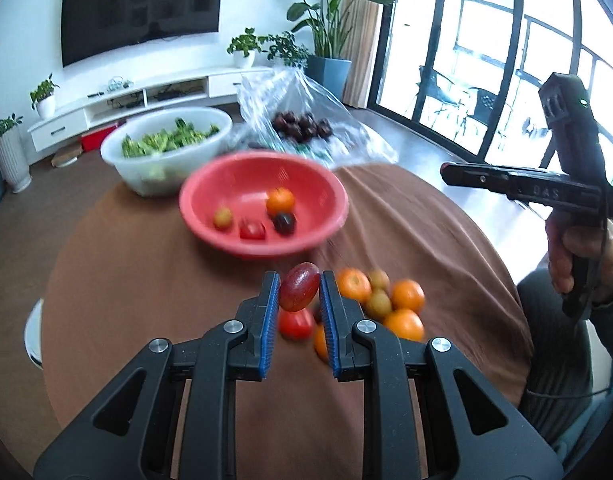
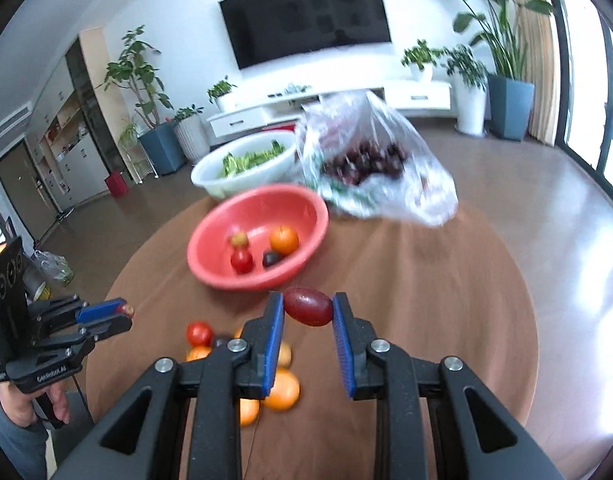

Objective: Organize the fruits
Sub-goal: 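Carry both red grapes over the red bowl and open both tools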

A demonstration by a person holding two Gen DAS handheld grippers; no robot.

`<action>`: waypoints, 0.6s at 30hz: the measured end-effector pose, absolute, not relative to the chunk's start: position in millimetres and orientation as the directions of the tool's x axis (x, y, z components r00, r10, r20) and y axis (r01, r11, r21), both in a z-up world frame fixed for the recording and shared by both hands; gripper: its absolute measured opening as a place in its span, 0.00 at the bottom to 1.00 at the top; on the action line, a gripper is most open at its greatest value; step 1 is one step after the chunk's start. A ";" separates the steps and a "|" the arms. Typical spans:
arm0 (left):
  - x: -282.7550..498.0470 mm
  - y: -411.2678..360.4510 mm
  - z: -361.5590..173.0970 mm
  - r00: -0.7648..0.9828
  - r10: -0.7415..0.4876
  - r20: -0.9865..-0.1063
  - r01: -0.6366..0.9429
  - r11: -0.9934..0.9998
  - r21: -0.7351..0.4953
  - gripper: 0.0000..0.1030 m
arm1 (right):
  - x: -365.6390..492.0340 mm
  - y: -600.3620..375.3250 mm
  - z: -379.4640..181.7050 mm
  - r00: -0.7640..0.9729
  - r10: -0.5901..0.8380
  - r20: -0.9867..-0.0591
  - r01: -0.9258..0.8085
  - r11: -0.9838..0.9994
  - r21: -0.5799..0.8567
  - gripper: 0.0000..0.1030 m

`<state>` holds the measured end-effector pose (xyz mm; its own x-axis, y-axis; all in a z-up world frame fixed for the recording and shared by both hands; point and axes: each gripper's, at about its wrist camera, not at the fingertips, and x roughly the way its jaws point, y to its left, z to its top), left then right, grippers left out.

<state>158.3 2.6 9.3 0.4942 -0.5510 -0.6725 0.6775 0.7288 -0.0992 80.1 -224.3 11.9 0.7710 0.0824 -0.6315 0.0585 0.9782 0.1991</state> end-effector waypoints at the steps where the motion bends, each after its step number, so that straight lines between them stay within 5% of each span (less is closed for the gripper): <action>1: 167.8 -0.7 13.4 0.504 -0.545 -0.671 0.673 0.734 -0.091 0.18 | 87.2 -223.4 14.2 0.775 0.089 -0.625 0.045 0.980 0.195 0.26; 18: 290.0 -61.4 -27.7 0.500 -0.408 -0.764 0.621 0.784 -0.012 0.18 | 223.4 -189.2 -33.9 0.652 0.195 -0.732 -0.115 0.981 0.159 0.26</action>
<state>290.0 -61.4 -27.7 0.4999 -0.4080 -0.7639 0.6208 0.7838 -0.0124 223.4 -189.2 -34.0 0.6523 0.1953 -0.7324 -0.1150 0.9805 0.1591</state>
